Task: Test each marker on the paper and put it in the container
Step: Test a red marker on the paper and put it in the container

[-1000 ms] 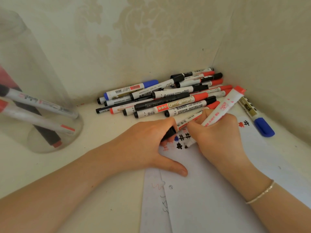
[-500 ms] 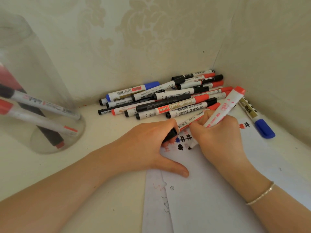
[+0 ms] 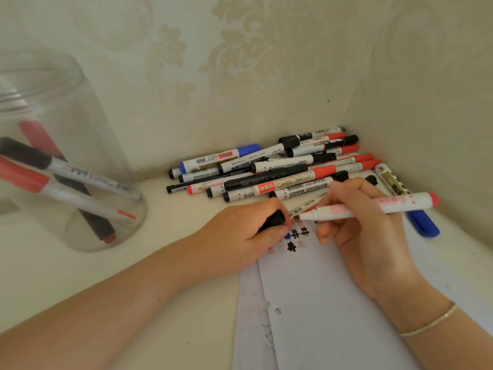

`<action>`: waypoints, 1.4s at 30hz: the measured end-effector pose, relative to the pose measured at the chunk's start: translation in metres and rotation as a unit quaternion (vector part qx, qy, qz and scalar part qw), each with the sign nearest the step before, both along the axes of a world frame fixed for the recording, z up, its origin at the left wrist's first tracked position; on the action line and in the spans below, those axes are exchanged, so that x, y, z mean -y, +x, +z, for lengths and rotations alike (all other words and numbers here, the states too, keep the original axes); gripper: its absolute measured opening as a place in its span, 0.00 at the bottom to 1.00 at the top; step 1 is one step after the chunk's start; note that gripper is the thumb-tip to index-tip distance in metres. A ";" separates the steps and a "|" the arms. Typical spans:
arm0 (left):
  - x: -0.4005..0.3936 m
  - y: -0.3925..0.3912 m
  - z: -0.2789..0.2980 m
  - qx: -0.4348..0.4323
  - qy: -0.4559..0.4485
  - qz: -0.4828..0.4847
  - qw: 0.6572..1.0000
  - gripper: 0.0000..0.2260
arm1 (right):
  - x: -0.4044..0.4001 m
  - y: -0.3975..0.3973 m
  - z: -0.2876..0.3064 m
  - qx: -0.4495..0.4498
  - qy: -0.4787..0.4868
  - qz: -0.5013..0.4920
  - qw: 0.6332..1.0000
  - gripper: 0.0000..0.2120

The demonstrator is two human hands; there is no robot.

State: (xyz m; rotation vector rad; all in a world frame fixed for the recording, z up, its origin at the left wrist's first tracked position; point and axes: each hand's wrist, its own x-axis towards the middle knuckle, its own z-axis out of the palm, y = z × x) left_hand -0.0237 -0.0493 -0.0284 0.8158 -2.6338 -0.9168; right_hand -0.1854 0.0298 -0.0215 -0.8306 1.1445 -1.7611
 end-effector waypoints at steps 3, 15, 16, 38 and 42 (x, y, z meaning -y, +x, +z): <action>0.000 0.000 0.000 0.004 -0.001 -0.010 1.000 0.05 | 0.000 0.002 0.000 -0.034 0.005 -0.006 0.999 0.10; 0.001 0.003 -0.006 -0.084 -0.008 -0.056 0.995 0.09 | -0.001 0.000 -0.007 -0.054 -0.016 0.122 0.991 0.18; 0.001 0.004 -0.007 -0.089 -0.012 -0.057 0.994 0.10 | -0.001 0.000 -0.006 -0.020 -0.023 0.128 0.991 0.21; -0.011 0.008 0.008 -0.268 0.012 0.131 0.954 0.17 | -0.001 0.037 0.021 -0.180 0.016 -0.071 0.981 0.15; -0.009 0.008 0.034 -0.417 0.040 0.257 0.871 0.09 | 0.019 0.048 0.048 -0.108 0.009 -0.050 0.993 0.13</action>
